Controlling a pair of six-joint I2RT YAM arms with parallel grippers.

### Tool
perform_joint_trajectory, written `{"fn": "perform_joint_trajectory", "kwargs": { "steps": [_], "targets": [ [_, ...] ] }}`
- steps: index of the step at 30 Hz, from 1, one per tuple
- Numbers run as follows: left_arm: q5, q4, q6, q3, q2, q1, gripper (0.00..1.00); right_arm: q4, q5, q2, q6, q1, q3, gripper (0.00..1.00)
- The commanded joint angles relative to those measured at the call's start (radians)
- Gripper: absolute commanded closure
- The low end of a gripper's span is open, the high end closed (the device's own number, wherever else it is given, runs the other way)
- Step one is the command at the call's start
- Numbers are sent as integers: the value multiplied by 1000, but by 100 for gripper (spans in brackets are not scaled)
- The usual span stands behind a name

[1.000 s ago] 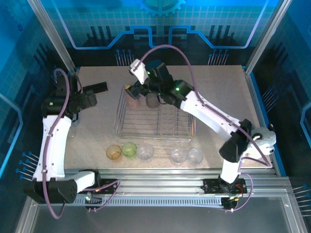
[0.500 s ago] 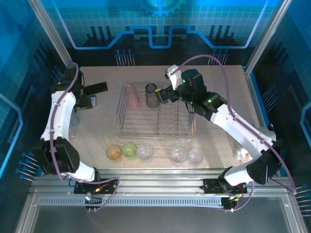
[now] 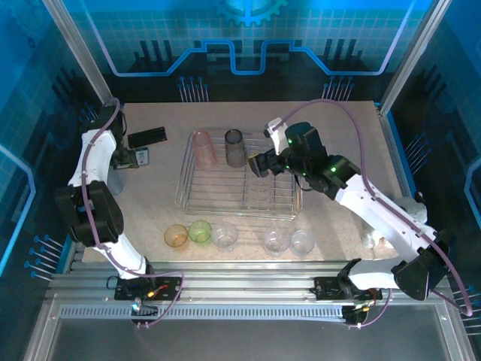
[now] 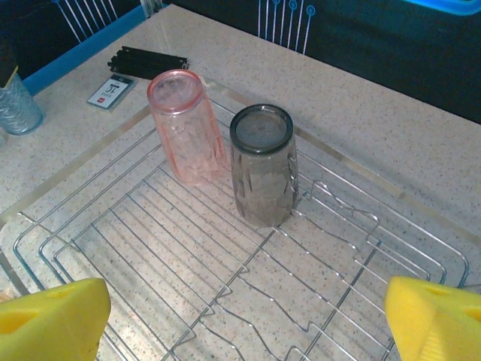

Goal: Load the cups into the dish rack

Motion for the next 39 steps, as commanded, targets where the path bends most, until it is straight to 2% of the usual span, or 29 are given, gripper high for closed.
{"fn": "perform_joint_trajectory", "kwargs": {
  "steps": [1, 5, 12, 18, 25, 29, 39],
  "targets": [
    [-4, 6, 1, 45, 27, 12, 8, -55, 41, -16, 7, 23, 25, 6],
    [28, 48, 9, 62, 28, 12, 14, -65, 63, -11, -3, 36, 37, 6],
    [4, 79, 46, 102, 59, 12, 22, -77, 101, 17, -9, 83, 40, 7],
    [17, 72, 35, 109, 96, 27, 36, -91, 128, 44, -49, 117, 66, 7],
    [21, 95, 34, 96, 111, 39, 38, -88, 134, 66, -65, 132, 74, 7],
    [48, 113, 29, 96, 118, 51, 47, -91, 136, 83, -76, 142, 87, 7],
    [69, 128, 22, 83, 138, 65, 52, -106, 145, 166, -166, 196, 169, 7]
  ]
}}
